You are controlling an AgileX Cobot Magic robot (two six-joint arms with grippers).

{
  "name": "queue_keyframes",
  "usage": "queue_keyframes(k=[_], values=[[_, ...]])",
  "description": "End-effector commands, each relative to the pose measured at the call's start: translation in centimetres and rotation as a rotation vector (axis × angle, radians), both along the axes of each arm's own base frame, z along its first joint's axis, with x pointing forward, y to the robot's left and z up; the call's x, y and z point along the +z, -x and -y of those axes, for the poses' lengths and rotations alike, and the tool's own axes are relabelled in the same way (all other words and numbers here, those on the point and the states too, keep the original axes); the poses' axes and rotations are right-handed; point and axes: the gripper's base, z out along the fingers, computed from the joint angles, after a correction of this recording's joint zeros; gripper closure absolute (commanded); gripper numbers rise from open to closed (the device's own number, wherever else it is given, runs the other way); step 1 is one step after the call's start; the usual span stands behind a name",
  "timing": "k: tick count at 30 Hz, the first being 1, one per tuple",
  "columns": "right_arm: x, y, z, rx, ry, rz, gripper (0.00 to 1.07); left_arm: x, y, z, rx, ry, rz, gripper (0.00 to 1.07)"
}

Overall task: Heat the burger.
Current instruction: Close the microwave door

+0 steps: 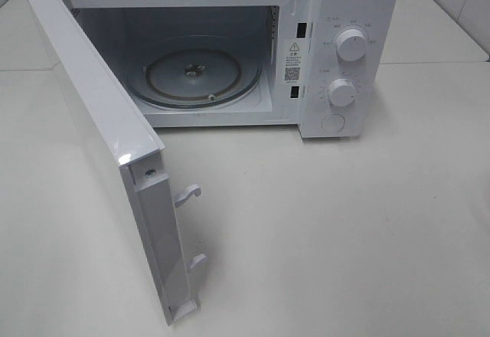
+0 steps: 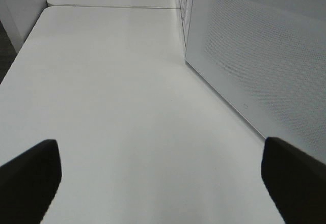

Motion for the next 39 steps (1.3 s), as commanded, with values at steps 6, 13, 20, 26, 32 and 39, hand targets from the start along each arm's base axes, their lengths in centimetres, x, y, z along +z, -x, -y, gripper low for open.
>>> queue_keyframes(k=[6,13,20,26,32,39], values=[[0.01,0.34,-0.15,0.004,-0.03,0.032,0.12,-0.01,0.04,0.04,0.003,0.008,0.005,0.06],[0.01,0.34,-0.15,0.005,-0.03,0.032,0.25,-0.01,0.04,0.04,0.003,0.008,0.005,0.06],[0.01,0.34,-0.15,0.004,-0.031,0.032,0.48,-0.01,0.04,0.04,0.003,0.008,0.005,0.06],[0.01,0.34,-0.15,0.004,-0.031,0.032,0.61,-0.01,0.04,0.04,0.003,0.008,0.005,0.06],[0.01,0.34,-0.15,0.002,-0.036,0.032,0.62,-0.01,0.04,0.04,0.003,0.008,0.005,0.06],[0.01,0.34,-0.15,0.002,-0.036,0.032,0.62,-0.01,0.04,0.04,0.003,0.008,0.005,0.06]])
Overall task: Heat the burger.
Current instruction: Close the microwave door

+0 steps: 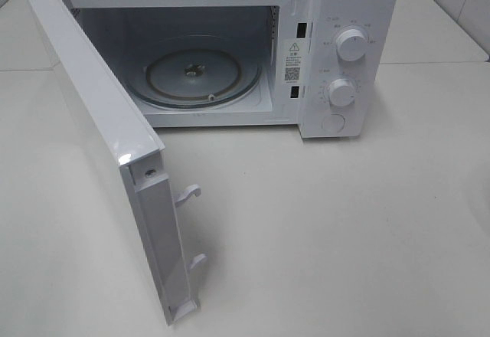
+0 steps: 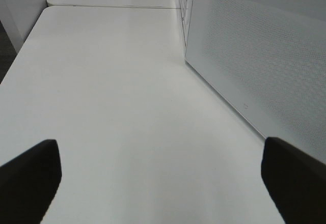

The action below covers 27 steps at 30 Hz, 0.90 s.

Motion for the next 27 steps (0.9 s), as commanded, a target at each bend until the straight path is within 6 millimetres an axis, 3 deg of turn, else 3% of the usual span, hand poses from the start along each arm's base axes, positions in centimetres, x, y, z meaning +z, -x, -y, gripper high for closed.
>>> queue_keyframes(k=[1,9,17,21,22,24,27], values=[[0.0,0.3,0.0,0.001,-0.002,0.032,0.62,0.0,0.0,0.1,0.002,0.009,0.005,0.06],[0.0,0.3,0.0,0.001,-0.002,0.032,0.62,0.1,0.1,0.0,0.025,0.042,0.013,0.06],[0.0,0.3,0.0,0.001,-0.002,0.032,0.62,2.9,-1.1,-0.1,0.041,0.067,0.206,0.06],[0.0,0.3,0.0,0.001,-0.002,0.032,0.62,3.5,-3.6,-0.4,0.051,0.052,0.245,0.06],[0.0,0.3,0.0,0.001,-0.002,0.032,0.62,3.3,-5.0,-0.5,0.054,0.047,0.253,0.09],[0.0,0.3,0.0,0.001,-0.002,0.032,0.62,3.2,-5.7,-0.6,0.057,0.047,0.257,0.1],[0.0,0.3,0.0,0.001,-0.002,0.032,0.62,1.9,-8.9,-0.9,0.074,0.057,0.279,0.2]])
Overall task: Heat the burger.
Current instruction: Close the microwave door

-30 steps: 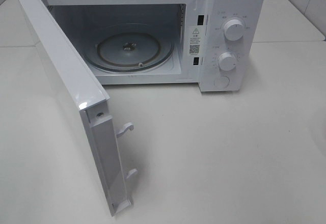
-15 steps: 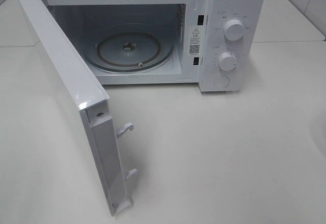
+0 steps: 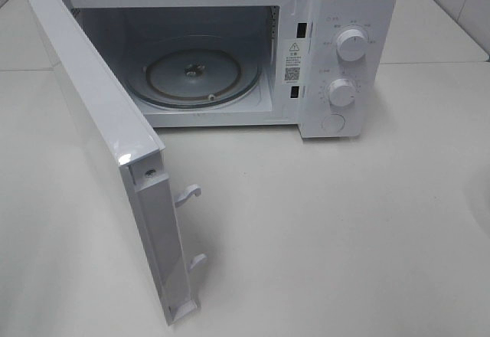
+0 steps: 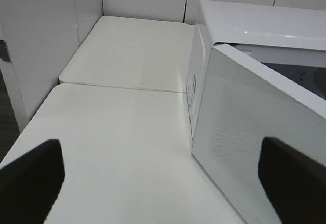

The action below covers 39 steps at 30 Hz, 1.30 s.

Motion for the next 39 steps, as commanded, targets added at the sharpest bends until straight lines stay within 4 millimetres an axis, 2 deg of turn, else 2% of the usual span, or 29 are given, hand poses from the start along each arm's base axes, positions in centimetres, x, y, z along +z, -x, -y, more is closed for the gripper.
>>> queue_keyframes(k=[1,2,3,4,5,6,7,8,10,11,12,14,15,17,24,30,35,39], values=[[0.0,0.3,0.0,0.001,-0.002,0.032,0.62,-0.5,-1.9,-0.2,0.016,0.008,0.053,0.2],[0.0,0.3,0.0,0.001,-0.002,0.032,0.62,-0.9,-2.6,-0.3,0.021,0.015,0.061,0.25],[0.0,0.3,0.0,0.001,-0.002,0.032,0.62,-1.9,-3.9,-0.5,0.033,0.009,0.078,0.43],[0.0,0.3,0.0,0.001,-0.002,0.032,0.62,-1.9,-3.9,-0.5,0.033,0.009,0.078,0.43],[0.0,0.3,0.0,0.001,-0.002,0.032,0.62,-2.4,-4.5,-0.6,0.039,0.002,0.087,0.55],[0.0,0.3,0.0,0.001,-0.002,0.032,0.62,-3.7,-5.7,-0.8,0.054,0.009,0.105,0.87],[0.0,0.3,0.0,0.001,-0.002,0.032,0.62,-3.7,-5.7,-0.8,0.054,0.009,0.105,0.87],[0.0,0.3,0.0,0.001,-0.002,0.032,0.62,-4.6,-7.2,-1.0,0.079,0.054,0.124,1.06],[0.0,0.3,0.0,0.001,-0.002,0.032,0.62,-4.8,-7.7,-1.1,0.086,0.061,0.145,1.07],[0.0,0.3,0.0,0.001,-0.002,0.032,0.62,-5.2,-8.8,-1.2,0.093,0.053,0.155,1.07],[0.0,0.3,0.0,0.001,-0.002,0.032,0.62,-5.2,-8.8,-1.2,0.093,0.053,0.155,1.07],[0.0,0.3,0.0,0.001,-0.002,0.032,0.62,-5.8,-10.2,-1.3,0.086,0.023,0.161,1.07],[0.0,0.3,0.0,0.001,-0.002,0.032,0.62,-5.8,-10.2,-1.3,0.086,0.023,0.161,1.07],[0.0,0.3,0.0,0.001,-0.002,0.032,0.62,-6.7,-11.2,-1.2,0.071,0.016,0.136,1.07],[0.0,0.3,0.0,0.001,-0.002,0.032,0.62,-7.8,-12.7,-0.6,-0.013,-0.017,0.133,1.07],[0.0,0.3,0.0,0.001,-0.002,0.032,0.62,-9.8,-14.5,0.2,-0.113,-0.027,0.122,1.07],[0.0,0.3,0.0,0.001,-0.002,0.032,0.62,-11.6,-15.5,0.0,-0.096,0.027,0.062,1.07],[0.0,0.3,0.0,0.001,-0.002,0.032,0.62,-12.0,-15.8,0.7,-0.187,0.002,0.091,1.07]])
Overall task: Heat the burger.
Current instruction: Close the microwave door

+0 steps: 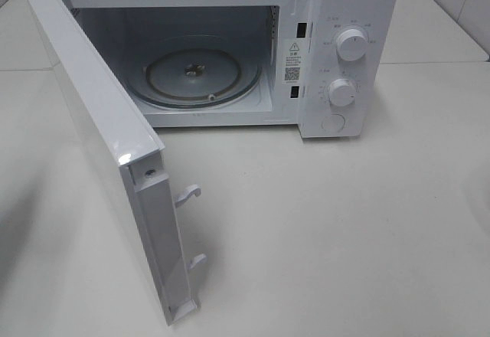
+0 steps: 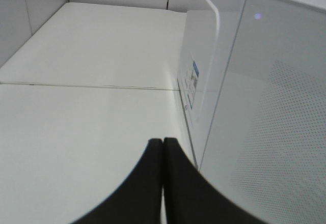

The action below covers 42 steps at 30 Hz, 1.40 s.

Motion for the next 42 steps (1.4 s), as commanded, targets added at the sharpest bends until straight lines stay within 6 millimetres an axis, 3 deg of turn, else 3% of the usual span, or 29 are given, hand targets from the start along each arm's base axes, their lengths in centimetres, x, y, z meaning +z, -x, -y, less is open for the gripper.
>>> queue_keyframes(k=[1,8,10,15,24,42], values=[[0.0,0.3,0.0,0.001,-0.001,0.032,0.62,-0.2,-0.6,0.9,-0.102,0.002,0.069,1.07],[0.0,0.3,0.0,0.001,-0.001,0.032,0.62,-1.3,-2.9,1.4,-0.173,0.051,0.043,1.07],[0.0,0.3,0.0,0.001,-0.001,0.032,0.62,-1.4,-4.5,2.0,-0.25,0.069,0.032,1.07],[0.0,0.3,0.0,0.001,-0.001,0.032,0.62,-1.8,-5.5,2.3,-0.302,0.069,0.016,1.07],[0.0,0.3,0.0,0.001,-0.001,0.032,0.62,-2.3,-6.1,2.6,-0.321,0.119,-0.007,1.07],[0.0,0.3,0.0,0.0,0.0,0.032,0.62,-3.0,-6.4,6.1,-0.395,0.101,-0.04,1.07]])
